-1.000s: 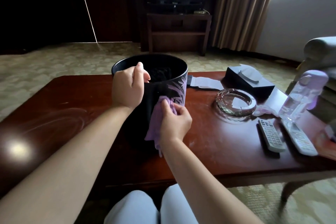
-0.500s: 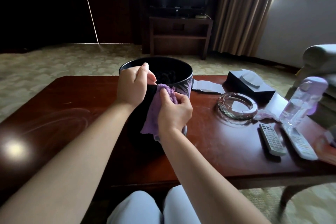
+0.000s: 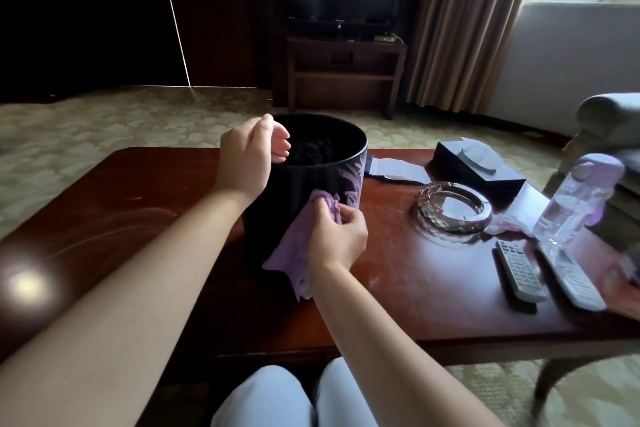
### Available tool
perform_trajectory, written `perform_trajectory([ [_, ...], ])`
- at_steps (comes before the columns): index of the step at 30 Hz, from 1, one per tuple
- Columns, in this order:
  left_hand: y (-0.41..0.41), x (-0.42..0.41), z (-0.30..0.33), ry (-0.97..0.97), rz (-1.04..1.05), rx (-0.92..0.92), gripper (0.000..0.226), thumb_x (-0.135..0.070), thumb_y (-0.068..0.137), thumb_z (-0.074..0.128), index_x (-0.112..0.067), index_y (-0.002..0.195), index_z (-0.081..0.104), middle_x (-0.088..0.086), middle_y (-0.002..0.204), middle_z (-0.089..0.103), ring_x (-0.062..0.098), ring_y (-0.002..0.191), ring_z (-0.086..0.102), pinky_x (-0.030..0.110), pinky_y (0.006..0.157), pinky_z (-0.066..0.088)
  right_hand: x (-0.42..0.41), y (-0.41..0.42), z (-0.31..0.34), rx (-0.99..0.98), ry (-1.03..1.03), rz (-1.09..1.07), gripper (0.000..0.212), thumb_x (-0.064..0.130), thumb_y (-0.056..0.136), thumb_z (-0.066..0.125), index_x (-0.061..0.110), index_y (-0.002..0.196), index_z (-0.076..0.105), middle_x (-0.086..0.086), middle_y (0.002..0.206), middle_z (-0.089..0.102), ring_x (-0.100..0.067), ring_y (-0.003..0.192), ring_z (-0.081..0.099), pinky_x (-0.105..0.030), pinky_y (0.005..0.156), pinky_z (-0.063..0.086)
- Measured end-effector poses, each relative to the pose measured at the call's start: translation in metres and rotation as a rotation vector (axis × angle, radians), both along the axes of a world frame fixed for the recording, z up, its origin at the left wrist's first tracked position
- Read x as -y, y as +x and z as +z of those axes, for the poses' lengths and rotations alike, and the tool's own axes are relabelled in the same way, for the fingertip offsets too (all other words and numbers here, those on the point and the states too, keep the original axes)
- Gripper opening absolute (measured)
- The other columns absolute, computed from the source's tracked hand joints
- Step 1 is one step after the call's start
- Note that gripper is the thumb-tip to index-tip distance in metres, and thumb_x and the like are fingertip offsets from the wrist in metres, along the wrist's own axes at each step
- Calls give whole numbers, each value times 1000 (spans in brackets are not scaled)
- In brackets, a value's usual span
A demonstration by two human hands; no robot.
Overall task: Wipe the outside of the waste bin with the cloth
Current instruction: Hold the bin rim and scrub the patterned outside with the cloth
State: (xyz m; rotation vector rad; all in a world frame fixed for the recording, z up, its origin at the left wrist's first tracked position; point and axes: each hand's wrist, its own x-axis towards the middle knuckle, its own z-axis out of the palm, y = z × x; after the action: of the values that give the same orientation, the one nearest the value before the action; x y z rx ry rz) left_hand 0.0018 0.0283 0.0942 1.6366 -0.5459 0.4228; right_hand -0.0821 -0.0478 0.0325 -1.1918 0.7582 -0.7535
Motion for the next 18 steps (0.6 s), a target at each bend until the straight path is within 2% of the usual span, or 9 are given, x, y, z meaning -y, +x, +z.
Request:
perform_trajectory([
  [1, 2, -4, -3, 36, 38, 37, 38, -35, 88, 34, -18, 72, 63, 4, 68, 67, 22, 71, 66, 41, 72, 55, 1, -3, -6, -5, 28, -1, 15, 26, 78, 73, 24, 77, 58, 9, 77, 64, 3, 70, 59, 0, 56, 40],
  [3, 0, -10, -9, 140, 99, 117, 37, -34, 89, 35, -19, 75, 65, -6, 69, 67, 14, 73, 65, 37, 76, 52, -2, -8, -9, 24, 40, -5, 14, 25, 79, 72, 21, 79, 59, 8, 79, 65, 2, 71, 60, -1, 58, 43],
  [6, -4, -13, -11, 214, 152, 166, 33, -32, 89, 36, -19, 78, 66, -11, 69, 66, 9, 71, 63, 26, 72, 46, -8, -9, 3, 72, -20, 1, 16, 28, 80, 72, 23, 78, 57, 8, 78, 64, -4, 75, 62, -15, 71, 49],
  [9, -3, -16, -13, 242, 163, 182, 32, -32, 87, 37, -19, 79, 65, -12, 68, 65, 8, 70, 61, 18, 68, 41, -6, -10, 13, 98, -33, -6, 18, 30, 81, 71, 24, 79, 54, 11, 75, 61, -1, 72, 61, -16, 69, 49],
  [12, -5, -15, -18, 201, 155, 168, 29, -29, 87, 39, -20, 78, 65, -14, 67, 64, 8, 70, 61, 20, 70, 42, -1, -7, 19, 160, -58, -56, 20, 27, 82, 70, 25, 79, 50, 7, 78, 60, -2, 70, 59, -13, 66, 47],
  [15, -10, -5, -23, 157, 161, 165, 28, -27, 87, 40, -20, 77, 65, -13, 66, 63, 7, 69, 60, 26, 70, 44, -7, 2, 30, 206, -244, -81, 21, 26, 80, 71, 21, 81, 51, -2, 88, 61, -3, 75, 56, -13, 70, 44],
  [18, -8, -2, -24, 46, 150, 93, 25, -23, 87, 41, -20, 75, 63, -8, 66, 64, 12, 68, 61, 29, 71, 45, -11, 11, 35, 239, -409, -100, 17, 17, 80, 71, 15, 85, 55, -2, 92, 54, 2, 79, 50, -4, 73, 36],
])
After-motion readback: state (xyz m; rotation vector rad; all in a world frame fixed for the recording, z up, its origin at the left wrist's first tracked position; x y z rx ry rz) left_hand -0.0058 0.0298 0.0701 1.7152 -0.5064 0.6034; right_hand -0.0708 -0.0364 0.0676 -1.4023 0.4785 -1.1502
